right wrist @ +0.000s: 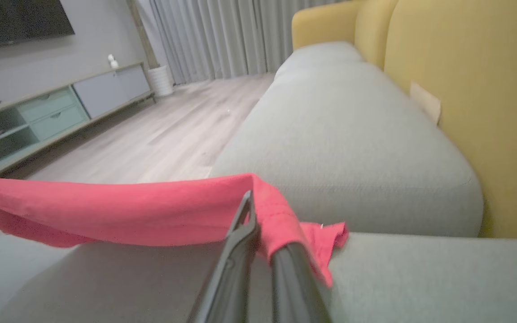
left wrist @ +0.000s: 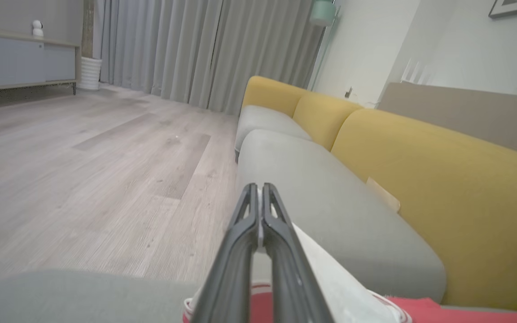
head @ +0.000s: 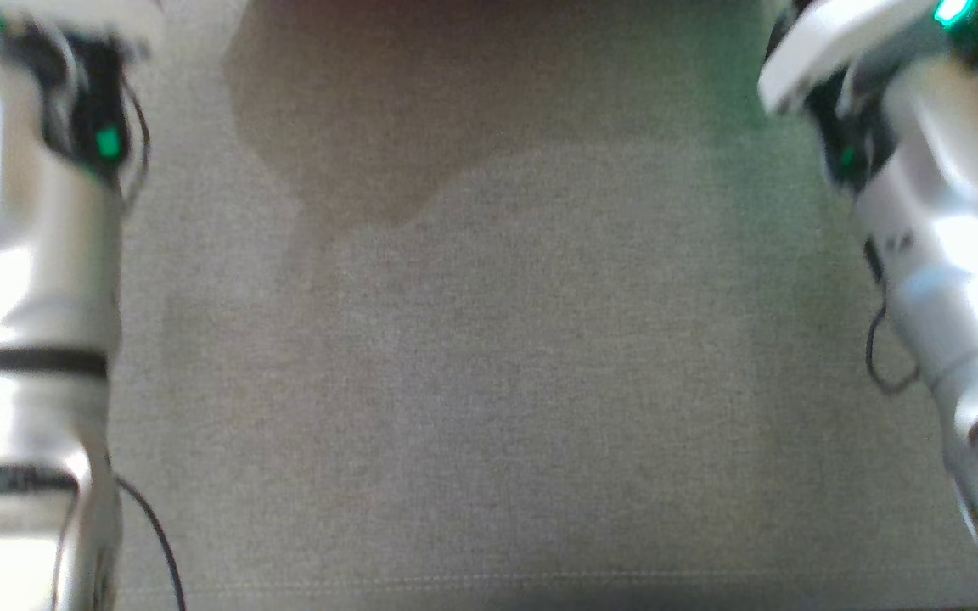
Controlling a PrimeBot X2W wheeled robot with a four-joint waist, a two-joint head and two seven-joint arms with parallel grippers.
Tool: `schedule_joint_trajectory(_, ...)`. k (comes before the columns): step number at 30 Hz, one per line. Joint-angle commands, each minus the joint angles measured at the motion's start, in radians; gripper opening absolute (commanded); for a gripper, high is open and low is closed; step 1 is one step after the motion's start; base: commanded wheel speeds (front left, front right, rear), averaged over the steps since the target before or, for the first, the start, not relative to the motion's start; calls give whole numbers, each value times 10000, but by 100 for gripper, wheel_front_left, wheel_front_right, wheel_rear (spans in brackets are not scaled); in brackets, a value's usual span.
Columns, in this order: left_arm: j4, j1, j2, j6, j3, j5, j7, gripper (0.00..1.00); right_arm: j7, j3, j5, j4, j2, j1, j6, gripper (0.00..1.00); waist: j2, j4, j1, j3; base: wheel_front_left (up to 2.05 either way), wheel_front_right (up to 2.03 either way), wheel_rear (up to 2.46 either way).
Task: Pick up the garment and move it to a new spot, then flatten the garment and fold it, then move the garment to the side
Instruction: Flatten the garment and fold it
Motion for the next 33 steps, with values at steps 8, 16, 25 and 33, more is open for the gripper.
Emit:
schedule_joint_trajectory(8, -732, 2930, 1312, -60, -836, -960, -50, 0, 1666, 2265, 2089, -1562, -1137, 2437, -9, 0, 0, 107, -1, -1548, 0, 0, 0)
schedule_joint_trajectory(16, -1759, 5008, 2156, -60, -2358, -1689, 209, 0, 2867, 3850, 3499, -2851, -2515, 4016, -9, 0, 0, 251, -1, -2500, 0, 0, 0)
schedule_joint_trajectory(25, -3032, 6463, 3056, -61, -3276, -2194, 702, 0, 3488, 5029, 4340, -3756, -3541, 4924, -9, 0, 0, 326, -1, -3142, 0, 0, 0)
schedule_joint_trajectory(33, -4495, 7777, 3981, -61, -3825, -2538, 1412, 0, 3921, 5746, 5060, -4402, -4152, 5456, -9, 0, 0, 300, -1, -3786, 0, 0, 0)
